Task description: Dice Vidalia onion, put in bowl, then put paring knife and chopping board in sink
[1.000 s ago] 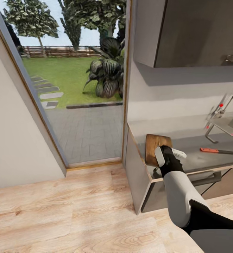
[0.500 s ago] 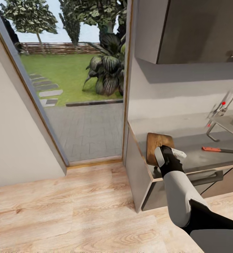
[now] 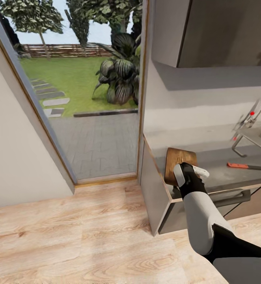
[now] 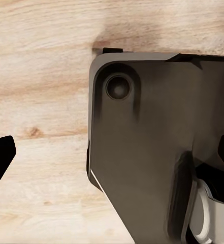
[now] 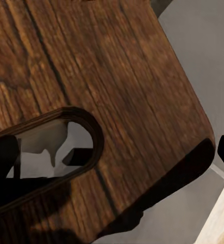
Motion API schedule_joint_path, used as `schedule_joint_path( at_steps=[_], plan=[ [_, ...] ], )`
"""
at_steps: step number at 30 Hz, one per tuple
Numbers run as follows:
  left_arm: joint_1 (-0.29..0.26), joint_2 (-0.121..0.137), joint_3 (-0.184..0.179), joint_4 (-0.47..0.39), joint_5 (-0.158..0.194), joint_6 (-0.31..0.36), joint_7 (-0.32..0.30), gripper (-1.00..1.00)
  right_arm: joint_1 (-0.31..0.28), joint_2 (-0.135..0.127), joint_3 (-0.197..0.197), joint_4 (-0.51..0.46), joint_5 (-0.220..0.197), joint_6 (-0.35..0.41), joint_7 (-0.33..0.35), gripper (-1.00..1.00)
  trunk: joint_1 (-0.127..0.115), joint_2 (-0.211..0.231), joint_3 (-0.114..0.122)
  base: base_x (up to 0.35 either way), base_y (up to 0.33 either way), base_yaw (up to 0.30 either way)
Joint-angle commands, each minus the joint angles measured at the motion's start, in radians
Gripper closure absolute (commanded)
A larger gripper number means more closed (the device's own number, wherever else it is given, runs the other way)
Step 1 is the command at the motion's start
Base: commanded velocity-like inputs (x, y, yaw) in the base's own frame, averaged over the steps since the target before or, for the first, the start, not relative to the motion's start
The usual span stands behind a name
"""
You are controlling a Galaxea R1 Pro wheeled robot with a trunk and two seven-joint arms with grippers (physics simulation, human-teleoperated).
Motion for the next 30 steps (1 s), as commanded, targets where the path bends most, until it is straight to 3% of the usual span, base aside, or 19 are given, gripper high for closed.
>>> schedule_joint_path(
  at_steps=[1,19,30],
  plan=[
    [0.0,0.0,0.002,-0.001,0.002,-0.002,0.0,-1.0,0.0,0.001,-0.004,0.026,0.001,0.009,-0.004,-1.0,0.001,-0.001,-0.003,0.0,0.0,0.0],
    [0.0,0.0,0.001,-0.001,0.002,-0.002,0.0,-1.0,-0.001,0.001,-0.005,0.025,0.003,0.01,-0.004,-1.0,0.001,-0.001,-0.004,0.0,0.0,0.0],
    [0.0,0.001,0.0,-0.007,0.001,-0.002,0.0,-1.0,0.0,0.001,-0.002,0.012,0.006,-0.04,-0.026,-1.0,0.001,-0.001,-0.004,0.0,0.0,0.0]
  ],
)
